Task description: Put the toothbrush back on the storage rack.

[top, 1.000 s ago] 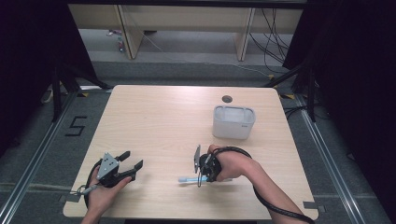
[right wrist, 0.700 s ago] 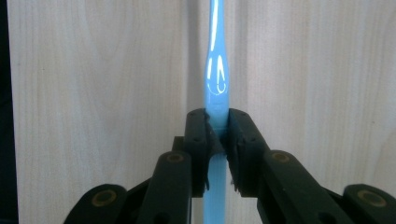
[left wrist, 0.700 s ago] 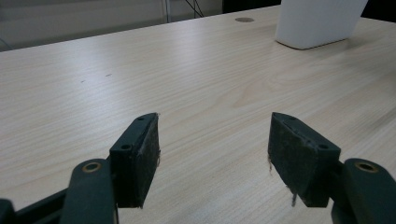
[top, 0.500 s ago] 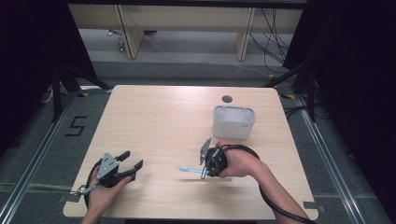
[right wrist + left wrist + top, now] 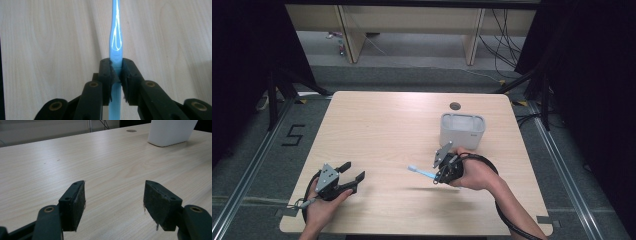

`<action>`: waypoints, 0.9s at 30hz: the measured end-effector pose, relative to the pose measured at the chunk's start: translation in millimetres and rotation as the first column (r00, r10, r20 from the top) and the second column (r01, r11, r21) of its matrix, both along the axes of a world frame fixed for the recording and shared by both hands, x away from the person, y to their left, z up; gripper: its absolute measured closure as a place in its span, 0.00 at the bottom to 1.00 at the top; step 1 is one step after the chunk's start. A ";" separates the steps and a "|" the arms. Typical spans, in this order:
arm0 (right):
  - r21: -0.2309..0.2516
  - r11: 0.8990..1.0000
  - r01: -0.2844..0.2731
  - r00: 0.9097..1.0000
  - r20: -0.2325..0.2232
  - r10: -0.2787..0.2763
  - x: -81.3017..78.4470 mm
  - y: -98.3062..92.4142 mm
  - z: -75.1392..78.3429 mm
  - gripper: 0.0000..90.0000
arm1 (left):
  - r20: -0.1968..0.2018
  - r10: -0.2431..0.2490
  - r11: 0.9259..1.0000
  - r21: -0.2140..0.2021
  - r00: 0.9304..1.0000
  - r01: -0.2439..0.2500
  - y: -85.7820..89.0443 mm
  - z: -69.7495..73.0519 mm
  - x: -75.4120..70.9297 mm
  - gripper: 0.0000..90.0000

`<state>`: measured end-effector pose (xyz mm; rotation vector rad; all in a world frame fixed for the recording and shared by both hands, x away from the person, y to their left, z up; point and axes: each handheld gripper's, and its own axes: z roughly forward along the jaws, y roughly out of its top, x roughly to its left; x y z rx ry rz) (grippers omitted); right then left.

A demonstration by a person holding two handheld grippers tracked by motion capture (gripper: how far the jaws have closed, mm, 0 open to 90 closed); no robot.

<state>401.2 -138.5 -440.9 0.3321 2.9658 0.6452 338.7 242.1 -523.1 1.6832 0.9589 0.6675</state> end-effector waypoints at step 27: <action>0.218 0.957 0.191 0.978 0.037 -0.204 3.4 -25.7 9.6 0.88 | 0.003 0.001 1.000 -0.013 1.000 -0.001 0.6 -0.4 0.5 0.37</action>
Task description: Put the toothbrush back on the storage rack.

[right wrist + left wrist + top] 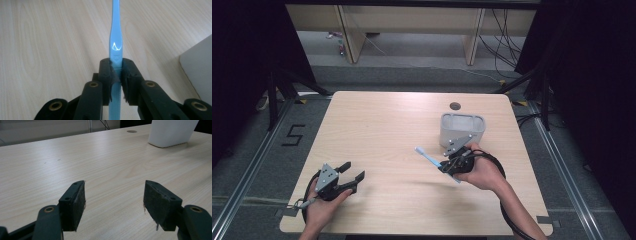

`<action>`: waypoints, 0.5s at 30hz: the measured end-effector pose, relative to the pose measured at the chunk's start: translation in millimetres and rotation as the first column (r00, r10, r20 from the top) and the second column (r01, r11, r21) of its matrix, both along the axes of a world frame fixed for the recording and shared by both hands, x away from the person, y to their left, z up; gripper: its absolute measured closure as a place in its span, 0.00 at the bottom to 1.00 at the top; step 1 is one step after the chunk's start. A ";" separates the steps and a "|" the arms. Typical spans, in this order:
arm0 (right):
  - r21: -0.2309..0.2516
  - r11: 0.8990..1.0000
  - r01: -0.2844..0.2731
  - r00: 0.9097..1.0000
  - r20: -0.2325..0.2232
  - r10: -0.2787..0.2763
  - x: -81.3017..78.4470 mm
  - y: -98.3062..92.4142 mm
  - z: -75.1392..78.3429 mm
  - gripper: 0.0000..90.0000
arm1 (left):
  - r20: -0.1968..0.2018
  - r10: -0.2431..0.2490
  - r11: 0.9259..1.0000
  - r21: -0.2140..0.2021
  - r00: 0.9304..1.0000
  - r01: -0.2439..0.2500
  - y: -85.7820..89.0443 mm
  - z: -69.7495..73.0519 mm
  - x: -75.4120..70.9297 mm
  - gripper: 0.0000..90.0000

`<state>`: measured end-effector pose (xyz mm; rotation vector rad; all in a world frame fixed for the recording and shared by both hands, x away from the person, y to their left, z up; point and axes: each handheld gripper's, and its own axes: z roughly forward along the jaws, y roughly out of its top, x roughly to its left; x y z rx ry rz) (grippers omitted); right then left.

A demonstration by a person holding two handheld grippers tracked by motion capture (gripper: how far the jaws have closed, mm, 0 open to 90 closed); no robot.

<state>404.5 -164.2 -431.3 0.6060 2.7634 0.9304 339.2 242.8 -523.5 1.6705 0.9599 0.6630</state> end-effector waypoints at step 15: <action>0.123 0.989 0.085 0.994 0.065 -0.093 -4.0 -13.4 -6.4 0.88 | 0.001 -0.002 1.000 0.001 1.000 0.002 0.0 0.1 -0.3 0.37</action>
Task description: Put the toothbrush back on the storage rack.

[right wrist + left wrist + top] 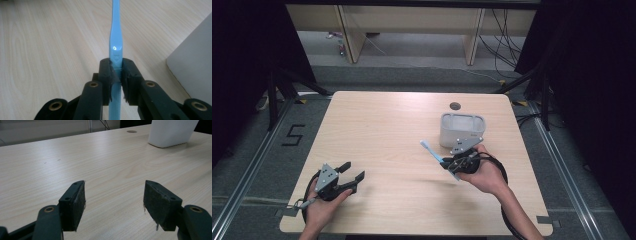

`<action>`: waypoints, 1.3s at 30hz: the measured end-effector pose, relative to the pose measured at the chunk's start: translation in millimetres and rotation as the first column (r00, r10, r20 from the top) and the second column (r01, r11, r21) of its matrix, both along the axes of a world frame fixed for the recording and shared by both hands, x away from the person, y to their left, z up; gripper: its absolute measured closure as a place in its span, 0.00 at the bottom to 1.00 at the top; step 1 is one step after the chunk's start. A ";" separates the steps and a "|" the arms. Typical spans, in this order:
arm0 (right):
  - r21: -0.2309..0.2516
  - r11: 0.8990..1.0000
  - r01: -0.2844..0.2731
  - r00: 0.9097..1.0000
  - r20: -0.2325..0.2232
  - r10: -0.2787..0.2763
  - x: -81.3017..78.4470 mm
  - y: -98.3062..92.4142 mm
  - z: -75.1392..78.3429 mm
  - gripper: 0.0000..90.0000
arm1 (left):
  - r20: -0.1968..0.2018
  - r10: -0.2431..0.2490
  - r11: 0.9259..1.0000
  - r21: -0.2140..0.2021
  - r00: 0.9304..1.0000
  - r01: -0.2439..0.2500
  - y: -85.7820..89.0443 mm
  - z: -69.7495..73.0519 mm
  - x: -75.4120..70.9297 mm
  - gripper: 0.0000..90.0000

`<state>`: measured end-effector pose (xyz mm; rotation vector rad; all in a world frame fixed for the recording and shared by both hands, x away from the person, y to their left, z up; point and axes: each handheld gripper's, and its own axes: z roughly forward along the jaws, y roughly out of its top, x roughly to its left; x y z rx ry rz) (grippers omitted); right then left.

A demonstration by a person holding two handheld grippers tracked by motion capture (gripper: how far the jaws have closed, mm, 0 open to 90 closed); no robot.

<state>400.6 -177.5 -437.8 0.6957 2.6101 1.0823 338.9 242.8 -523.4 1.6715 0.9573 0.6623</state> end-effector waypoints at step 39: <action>0.274 0.951 0.144 0.981 0.086 -0.174 -7.1 -19.1 -18.0 0.88 | -0.008 0.006 1.000 -0.003 1.000 -0.006 2.0 0.7 -0.7 0.37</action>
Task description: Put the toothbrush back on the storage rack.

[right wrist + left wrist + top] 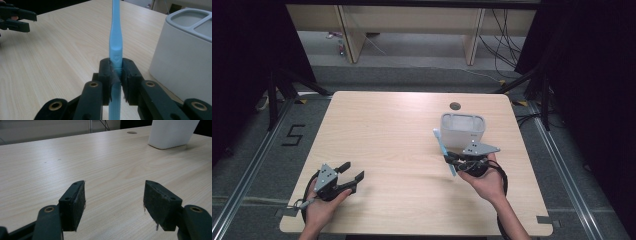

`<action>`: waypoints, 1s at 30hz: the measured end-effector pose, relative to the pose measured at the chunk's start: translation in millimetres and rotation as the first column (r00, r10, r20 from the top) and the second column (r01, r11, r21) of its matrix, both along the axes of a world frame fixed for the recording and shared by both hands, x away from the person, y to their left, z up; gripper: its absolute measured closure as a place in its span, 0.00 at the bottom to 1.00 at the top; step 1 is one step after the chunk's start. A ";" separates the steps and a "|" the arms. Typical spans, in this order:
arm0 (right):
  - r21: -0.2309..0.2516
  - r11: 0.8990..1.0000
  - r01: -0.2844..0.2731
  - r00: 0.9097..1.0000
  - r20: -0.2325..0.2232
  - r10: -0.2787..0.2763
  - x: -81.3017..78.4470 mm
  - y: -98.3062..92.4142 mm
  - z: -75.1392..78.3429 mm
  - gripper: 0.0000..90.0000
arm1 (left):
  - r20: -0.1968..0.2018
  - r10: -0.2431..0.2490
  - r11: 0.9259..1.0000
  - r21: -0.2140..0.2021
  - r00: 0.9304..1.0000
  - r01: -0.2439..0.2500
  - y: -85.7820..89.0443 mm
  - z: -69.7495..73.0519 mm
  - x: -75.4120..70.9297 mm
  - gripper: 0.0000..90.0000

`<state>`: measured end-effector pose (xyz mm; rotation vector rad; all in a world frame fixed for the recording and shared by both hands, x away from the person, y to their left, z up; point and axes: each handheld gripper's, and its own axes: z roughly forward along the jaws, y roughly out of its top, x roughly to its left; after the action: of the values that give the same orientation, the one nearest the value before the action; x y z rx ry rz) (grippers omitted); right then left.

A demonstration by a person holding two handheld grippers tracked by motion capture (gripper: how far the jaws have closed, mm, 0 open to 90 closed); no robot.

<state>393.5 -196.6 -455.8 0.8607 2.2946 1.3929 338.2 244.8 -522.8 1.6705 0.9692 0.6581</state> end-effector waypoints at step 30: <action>0.125 0.981 0.151 0.980 0.109 -0.165 -12.1 -30.1 5.9 0.88 | -0.002 0.000 1.000 0.008 1.000 0.000 -1.3 0.0 0.3 0.38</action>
<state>381.4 -226.7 -449.9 0.9461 2.0270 1.4774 338.6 243.5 -522.7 1.6785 0.9692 0.6603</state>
